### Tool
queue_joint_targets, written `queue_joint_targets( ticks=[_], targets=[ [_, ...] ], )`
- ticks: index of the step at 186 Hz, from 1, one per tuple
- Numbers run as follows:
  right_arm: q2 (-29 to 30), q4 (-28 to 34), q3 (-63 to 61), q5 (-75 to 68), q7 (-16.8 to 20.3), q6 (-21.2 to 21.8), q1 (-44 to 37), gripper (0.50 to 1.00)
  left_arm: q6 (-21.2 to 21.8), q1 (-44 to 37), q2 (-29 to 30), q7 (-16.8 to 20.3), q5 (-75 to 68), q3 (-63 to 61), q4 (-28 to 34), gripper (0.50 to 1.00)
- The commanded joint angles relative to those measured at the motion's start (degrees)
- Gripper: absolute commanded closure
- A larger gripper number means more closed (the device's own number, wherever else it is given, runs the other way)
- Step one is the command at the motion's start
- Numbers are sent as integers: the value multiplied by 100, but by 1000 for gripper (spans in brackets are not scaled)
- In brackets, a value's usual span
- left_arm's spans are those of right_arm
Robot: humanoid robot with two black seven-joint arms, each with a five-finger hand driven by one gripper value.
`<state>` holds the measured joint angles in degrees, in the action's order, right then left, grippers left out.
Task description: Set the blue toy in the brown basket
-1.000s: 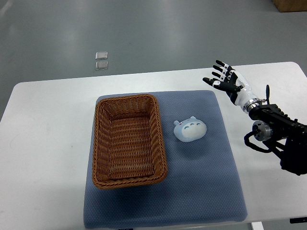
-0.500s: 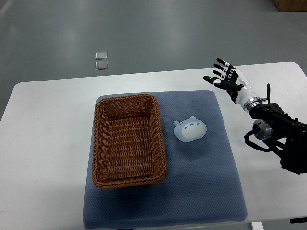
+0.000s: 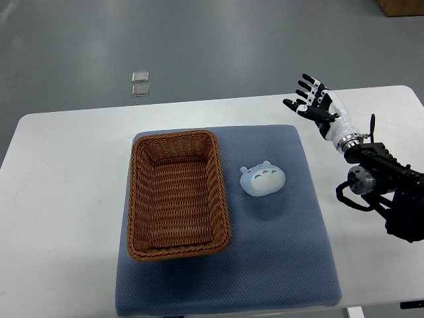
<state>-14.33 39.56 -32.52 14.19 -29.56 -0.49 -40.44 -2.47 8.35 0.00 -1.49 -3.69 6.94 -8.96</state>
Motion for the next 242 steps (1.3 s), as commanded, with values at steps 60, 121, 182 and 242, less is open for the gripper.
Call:
queue_joint_targets(
  ticks=[60, 121, 182, 242],
  targets=[
    [-35, -1, 9, 5, -76, 22, -16, 587, 1, 0, 0, 0, 0, 9, 0, 500],
    [-43, -1, 27, 84, -33, 22, -34, 587, 1, 0, 0, 0, 0, 9, -18, 500],
    [-123, 8, 141, 742, -24, 426, -157, 589, 1, 0, 0, 0, 0, 9, -9, 500],
    [-404, 404, 150, 3776, -191, 1059, -192, 591, 1, 0, 0, 0, 0, -9, 0, 500]
  ],
)
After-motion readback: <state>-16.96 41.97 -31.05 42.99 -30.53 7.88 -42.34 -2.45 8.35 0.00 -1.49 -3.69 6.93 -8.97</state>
